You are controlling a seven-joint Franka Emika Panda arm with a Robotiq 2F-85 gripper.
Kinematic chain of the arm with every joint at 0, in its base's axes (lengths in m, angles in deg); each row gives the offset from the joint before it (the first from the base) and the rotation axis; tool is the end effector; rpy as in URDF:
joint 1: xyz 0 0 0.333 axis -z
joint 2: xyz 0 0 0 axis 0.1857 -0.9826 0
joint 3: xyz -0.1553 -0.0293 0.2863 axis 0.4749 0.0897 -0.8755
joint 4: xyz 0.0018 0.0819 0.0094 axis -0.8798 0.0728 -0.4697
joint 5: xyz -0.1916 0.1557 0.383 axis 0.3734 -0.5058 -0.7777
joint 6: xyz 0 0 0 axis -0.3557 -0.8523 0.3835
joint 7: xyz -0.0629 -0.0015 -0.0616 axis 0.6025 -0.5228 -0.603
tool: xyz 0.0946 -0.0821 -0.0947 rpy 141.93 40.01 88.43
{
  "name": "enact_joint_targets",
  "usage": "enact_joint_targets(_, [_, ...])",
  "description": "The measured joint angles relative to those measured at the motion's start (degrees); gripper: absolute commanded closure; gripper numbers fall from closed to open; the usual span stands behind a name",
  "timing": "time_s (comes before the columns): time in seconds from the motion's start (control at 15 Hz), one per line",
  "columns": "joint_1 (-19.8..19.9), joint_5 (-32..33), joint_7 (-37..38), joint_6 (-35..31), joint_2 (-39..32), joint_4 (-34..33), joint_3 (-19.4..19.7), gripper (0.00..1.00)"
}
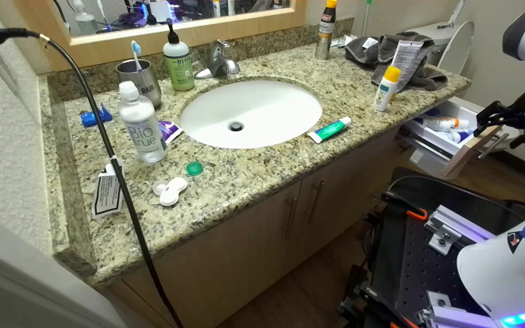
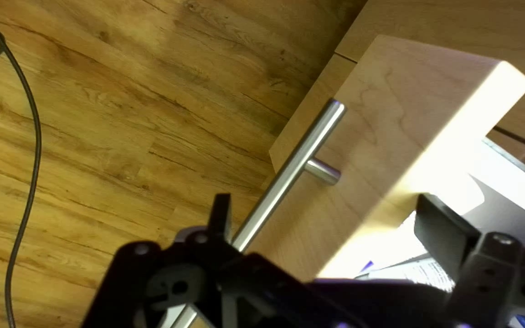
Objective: Close the upper drawer
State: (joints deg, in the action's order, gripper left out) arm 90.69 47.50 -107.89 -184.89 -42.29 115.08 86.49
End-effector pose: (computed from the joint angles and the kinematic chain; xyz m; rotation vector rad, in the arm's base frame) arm -0.0427 -0.4472 0.0734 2.3023 -2.0812 0.2243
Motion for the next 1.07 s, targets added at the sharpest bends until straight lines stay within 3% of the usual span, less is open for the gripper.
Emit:
enact_joint_targets(0.67, [0.5,2.1,0.0,2.9,0.4,-0.7,1.8,0.0])
enact_joint_targets(1.07, [-4.4,21.7,10.1,4.0,0.6,0.0,10.3,0.0])
